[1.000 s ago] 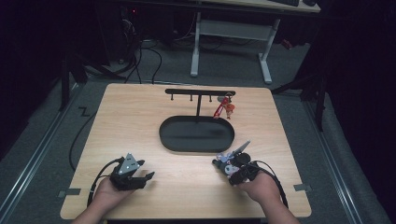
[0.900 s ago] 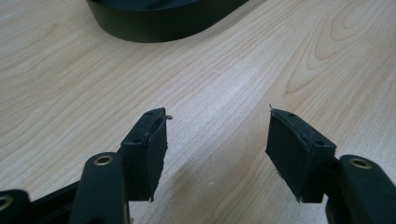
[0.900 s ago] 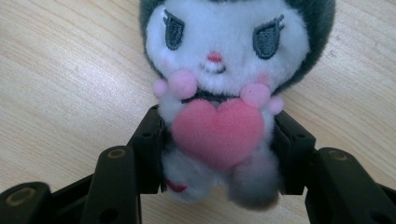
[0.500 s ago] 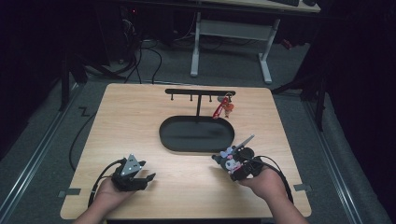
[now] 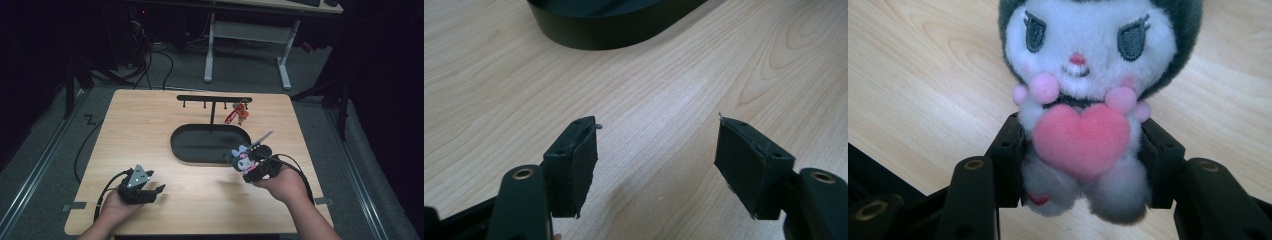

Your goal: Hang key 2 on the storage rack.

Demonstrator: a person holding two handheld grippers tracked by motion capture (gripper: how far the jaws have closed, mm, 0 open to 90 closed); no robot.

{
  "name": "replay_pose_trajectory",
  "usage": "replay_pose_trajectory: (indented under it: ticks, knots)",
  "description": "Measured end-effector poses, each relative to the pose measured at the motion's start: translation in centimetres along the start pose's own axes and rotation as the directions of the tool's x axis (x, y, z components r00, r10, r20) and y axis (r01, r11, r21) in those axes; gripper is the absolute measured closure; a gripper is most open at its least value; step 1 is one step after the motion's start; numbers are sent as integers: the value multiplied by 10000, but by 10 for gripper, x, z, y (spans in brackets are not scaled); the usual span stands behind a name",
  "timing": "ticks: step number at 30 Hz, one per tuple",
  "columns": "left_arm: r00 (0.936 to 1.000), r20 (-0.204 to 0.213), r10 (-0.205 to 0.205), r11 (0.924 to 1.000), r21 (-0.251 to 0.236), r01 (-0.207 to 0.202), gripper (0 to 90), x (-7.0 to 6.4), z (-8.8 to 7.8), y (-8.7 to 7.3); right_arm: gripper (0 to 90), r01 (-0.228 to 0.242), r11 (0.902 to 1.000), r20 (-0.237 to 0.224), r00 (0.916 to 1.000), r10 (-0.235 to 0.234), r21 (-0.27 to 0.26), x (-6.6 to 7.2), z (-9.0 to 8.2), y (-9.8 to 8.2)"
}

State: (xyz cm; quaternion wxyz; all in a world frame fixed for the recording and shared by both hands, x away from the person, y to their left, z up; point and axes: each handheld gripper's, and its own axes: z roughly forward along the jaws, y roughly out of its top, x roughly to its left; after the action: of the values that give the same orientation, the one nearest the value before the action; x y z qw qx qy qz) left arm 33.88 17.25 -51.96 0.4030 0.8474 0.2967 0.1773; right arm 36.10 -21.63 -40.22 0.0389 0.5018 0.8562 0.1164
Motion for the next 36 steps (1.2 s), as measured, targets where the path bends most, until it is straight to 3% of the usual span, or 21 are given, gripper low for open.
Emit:
replay_pose_trajectory:
  ticks: [7, 22, 36]
  knots:
    - [10000, 64, 59, 10000, 30, -59, 328, 0, -1, -1, 476, -185, 9998, 13, 9998, 185, -110, -1, -14, 19]
    - [9998, 150, 134, 9999, 9, -134, 330, 1, -4, -2, 476, -11, 9996, 8, 10000, 11, -266, -3, -34, 63]
    - [9998, 122, 168, 9999, 12, -168, 332, 1, -4, -3, 476, -207, 9994, -271, 9994, 199, -289, -10, -49, 91]
